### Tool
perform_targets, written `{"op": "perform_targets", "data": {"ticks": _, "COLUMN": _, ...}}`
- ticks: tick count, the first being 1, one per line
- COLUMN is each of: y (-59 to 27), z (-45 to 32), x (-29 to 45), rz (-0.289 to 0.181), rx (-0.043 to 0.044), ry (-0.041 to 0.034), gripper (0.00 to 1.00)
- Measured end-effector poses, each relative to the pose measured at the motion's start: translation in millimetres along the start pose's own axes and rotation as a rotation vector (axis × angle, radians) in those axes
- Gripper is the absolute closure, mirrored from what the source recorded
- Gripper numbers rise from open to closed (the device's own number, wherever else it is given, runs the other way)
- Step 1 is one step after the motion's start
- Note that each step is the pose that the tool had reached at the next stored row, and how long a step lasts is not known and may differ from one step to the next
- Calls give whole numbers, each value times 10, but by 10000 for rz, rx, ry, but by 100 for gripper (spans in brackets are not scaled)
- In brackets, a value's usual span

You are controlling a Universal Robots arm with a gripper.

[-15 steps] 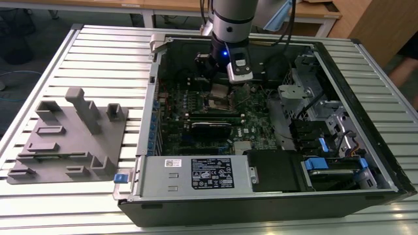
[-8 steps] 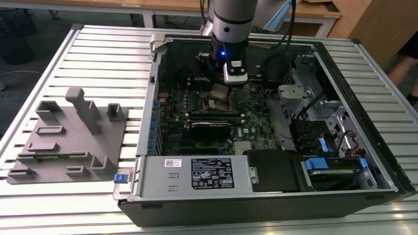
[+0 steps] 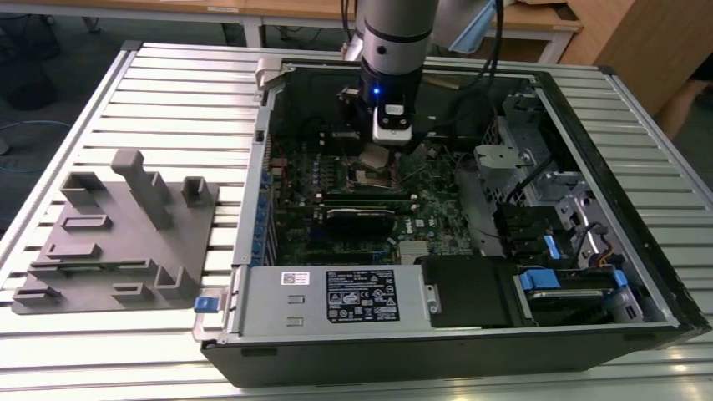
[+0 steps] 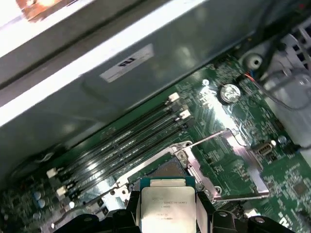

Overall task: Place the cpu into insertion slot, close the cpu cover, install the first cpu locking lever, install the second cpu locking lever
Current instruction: 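Place the cpu into insertion slot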

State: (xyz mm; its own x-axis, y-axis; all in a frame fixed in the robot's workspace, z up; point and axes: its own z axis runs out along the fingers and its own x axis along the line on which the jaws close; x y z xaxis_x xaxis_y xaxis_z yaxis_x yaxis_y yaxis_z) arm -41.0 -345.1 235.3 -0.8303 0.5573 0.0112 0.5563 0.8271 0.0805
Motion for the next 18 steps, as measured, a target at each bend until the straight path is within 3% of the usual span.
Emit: {"op": "perform_targets", "data": {"ticks": 18, "y": -3, "z": 35, "x": -1, "rz": 3264, "rx": -36, "ry": -264, "gripper": 46}}
